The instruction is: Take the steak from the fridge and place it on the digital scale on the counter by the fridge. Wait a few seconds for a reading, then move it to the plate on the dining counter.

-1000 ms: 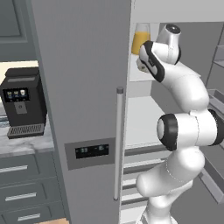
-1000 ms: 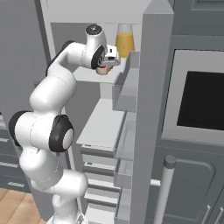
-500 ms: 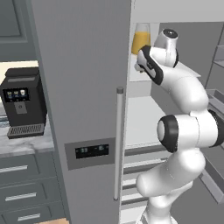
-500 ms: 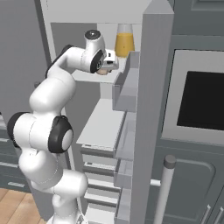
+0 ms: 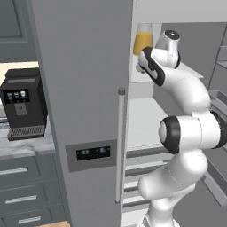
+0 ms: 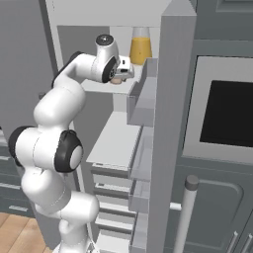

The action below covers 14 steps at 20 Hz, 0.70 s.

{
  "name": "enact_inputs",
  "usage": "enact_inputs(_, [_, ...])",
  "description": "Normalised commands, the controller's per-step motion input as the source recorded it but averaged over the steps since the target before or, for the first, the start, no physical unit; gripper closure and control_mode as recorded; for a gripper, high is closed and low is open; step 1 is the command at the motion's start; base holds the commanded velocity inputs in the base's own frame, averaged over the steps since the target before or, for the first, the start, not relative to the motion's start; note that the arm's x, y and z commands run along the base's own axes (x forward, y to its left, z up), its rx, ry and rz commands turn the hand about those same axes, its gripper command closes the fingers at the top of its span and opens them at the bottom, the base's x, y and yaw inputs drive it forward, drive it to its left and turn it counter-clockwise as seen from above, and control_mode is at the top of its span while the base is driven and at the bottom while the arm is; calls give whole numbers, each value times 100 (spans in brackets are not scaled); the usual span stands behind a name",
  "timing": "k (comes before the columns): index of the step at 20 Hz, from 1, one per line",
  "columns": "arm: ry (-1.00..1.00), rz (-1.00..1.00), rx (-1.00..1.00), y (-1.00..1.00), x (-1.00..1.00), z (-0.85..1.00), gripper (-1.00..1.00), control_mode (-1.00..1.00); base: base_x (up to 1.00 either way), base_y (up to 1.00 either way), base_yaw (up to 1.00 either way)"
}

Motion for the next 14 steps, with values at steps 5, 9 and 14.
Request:
enact_inputs(5, [0, 0, 0, 0, 26, -10, -100, -100, 0, 0, 0])
enact_inputs(9, [0, 0, 0, 0, 0, 0, -100, -100, 0, 0, 0])
enact_inputs(14, [0, 0, 0, 0, 0, 0, 100, -100, 0, 0, 0])
